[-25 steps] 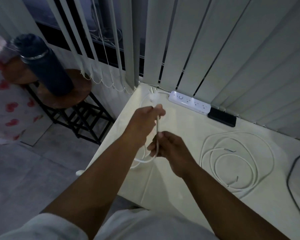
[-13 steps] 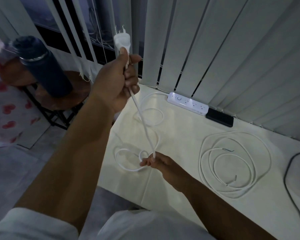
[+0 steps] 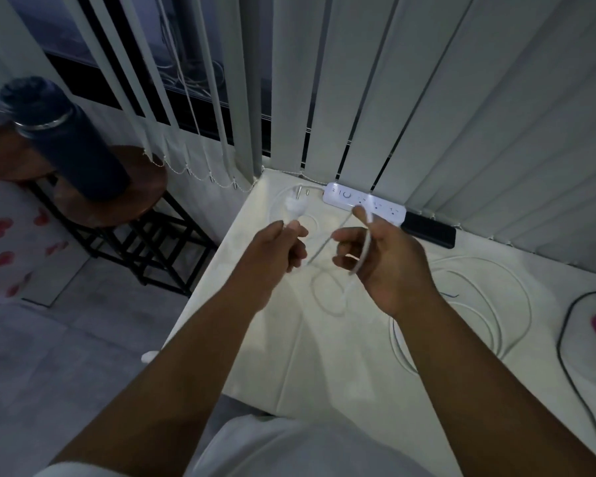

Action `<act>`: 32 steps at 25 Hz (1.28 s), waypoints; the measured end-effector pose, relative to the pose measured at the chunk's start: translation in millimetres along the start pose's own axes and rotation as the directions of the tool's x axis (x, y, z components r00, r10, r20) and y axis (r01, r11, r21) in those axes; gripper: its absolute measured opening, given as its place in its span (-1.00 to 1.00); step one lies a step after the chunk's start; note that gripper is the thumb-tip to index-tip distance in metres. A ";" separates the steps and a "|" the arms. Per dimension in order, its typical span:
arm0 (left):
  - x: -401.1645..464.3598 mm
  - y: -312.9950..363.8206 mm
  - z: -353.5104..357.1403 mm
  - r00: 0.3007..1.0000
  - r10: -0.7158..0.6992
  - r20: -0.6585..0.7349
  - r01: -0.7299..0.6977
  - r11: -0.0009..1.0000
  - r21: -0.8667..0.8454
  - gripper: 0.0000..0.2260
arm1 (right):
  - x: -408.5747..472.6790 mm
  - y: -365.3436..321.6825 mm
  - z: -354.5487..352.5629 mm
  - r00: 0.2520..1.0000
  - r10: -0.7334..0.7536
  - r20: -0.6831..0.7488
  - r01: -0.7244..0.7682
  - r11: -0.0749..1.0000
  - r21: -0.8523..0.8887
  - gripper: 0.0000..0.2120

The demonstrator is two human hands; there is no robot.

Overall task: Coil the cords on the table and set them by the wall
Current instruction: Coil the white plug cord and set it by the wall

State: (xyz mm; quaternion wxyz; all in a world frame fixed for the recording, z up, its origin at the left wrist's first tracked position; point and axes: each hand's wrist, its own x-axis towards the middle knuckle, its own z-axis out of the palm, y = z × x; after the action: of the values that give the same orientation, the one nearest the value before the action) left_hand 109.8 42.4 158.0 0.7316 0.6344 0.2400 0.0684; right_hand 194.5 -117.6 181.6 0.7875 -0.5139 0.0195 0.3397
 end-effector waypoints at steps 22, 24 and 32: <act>21.6 73.2 -53.4 0.939 0.065 0.339 0.137 0.831 -0.539 -0.77 | 4.4 115.0 -76.8 0.937 0.328 0.123 0.023 0.293 -0.956 -0.78; 16.8 80.1 -57.0 0.937 0.109 0.331 0.100 0.824 -0.557 -0.78 | 7.3 108.4 -72.9 0.918 0.383 0.101 -0.076 0.419 -0.905 -0.71; 3.7 84.6 -39.1 0.921 0.195 0.338 0.093 0.732 -0.675 -0.83 | 26.7 109.6 3.3 0.933 0.233 0.274 0.158 0.418 -0.895 -0.75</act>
State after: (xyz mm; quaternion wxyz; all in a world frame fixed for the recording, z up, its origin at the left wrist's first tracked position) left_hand 113.3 94.6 235.2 0.9423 0.3302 0.0314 0.0452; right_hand 153.1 -74.7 85.8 0.3662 -0.7850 -0.2983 0.4009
